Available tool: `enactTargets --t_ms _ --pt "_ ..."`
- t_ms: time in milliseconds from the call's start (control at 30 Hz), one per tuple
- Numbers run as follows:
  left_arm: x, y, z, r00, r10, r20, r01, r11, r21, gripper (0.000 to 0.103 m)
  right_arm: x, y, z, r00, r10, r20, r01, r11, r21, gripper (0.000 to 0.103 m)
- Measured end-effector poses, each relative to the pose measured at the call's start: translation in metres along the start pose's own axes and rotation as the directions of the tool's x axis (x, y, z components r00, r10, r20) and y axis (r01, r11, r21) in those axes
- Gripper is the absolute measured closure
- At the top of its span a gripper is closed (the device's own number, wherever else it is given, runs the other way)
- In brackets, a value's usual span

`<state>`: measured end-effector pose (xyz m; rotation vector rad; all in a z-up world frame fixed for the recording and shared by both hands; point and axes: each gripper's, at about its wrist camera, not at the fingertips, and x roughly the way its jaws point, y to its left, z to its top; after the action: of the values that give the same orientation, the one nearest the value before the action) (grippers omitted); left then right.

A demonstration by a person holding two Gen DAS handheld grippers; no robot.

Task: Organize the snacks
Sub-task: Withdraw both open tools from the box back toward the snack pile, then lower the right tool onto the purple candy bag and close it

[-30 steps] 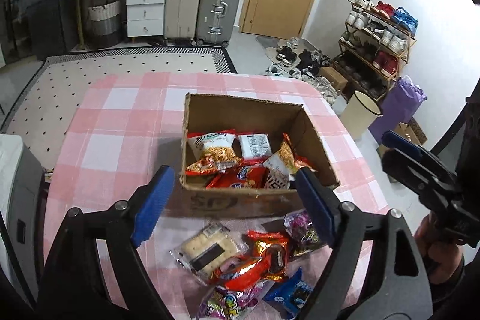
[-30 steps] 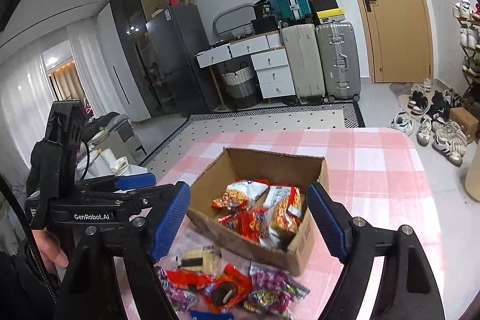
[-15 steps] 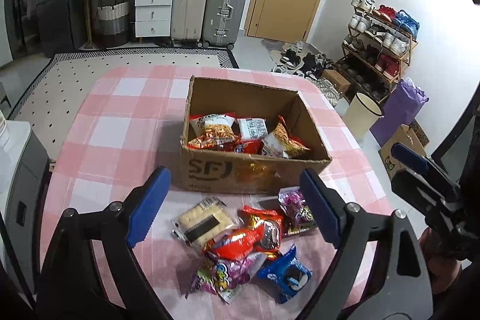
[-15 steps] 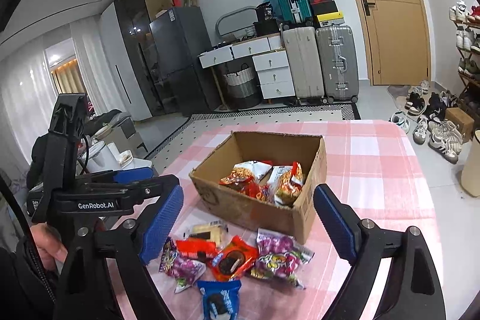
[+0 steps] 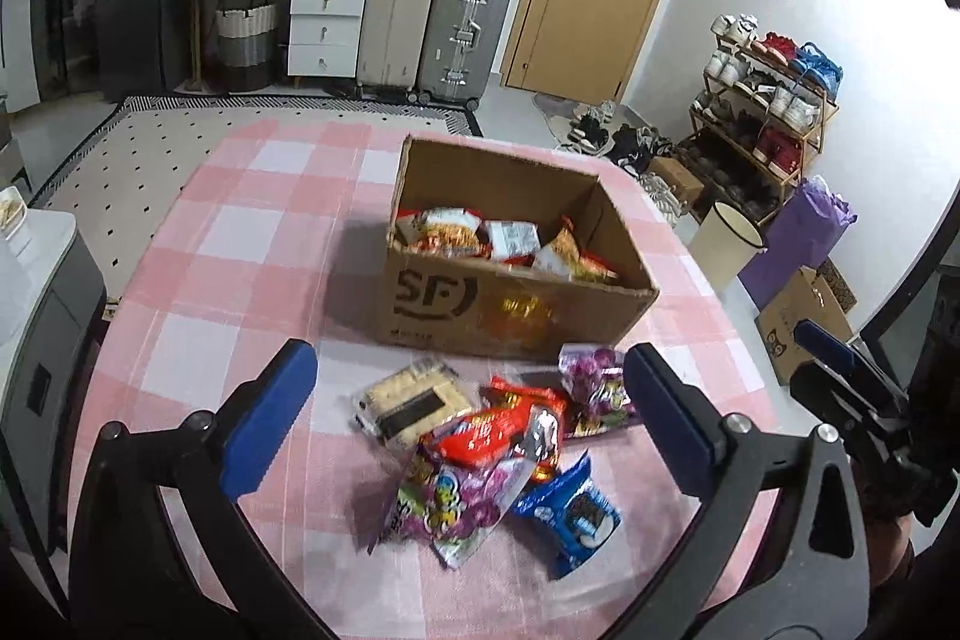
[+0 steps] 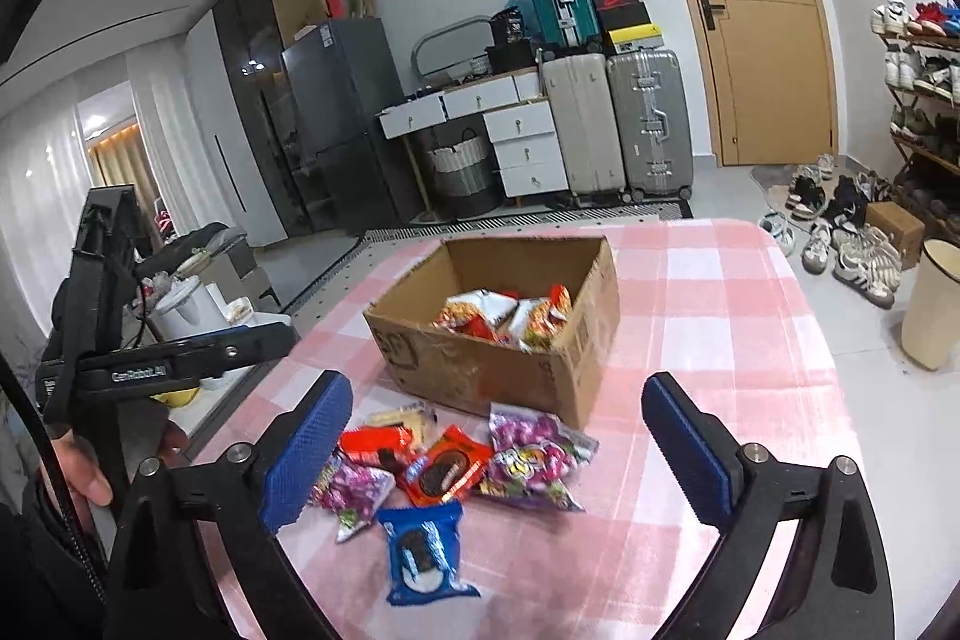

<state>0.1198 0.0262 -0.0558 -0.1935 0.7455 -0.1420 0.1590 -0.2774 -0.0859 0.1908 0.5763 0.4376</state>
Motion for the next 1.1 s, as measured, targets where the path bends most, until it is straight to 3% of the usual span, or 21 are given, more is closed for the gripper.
enactTargets --t_ms 600,967,1100 --pt "0.038 0.041 -0.055 0.994 -0.011 -0.105 0.01 1.0 -0.005 0.001 0.07 -0.024 -0.051 0.98 0.002 -0.198 0.01 0.998 0.061 0.001" --pt "0.053 0.066 -0.066 0.992 -0.039 -0.116 0.036 0.999 -0.034 0.001 0.123 -0.045 -0.056 0.959 0.082 -0.271 -0.03 0.981 0.19 0.001" --pt "0.058 0.072 -0.068 0.99 -0.051 -0.135 0.045 0.998 -0.043 0.001 0.139 -0.054 -0.056 0.954 0.079 -0.289 -0.011 0.973 0.231 0.001"
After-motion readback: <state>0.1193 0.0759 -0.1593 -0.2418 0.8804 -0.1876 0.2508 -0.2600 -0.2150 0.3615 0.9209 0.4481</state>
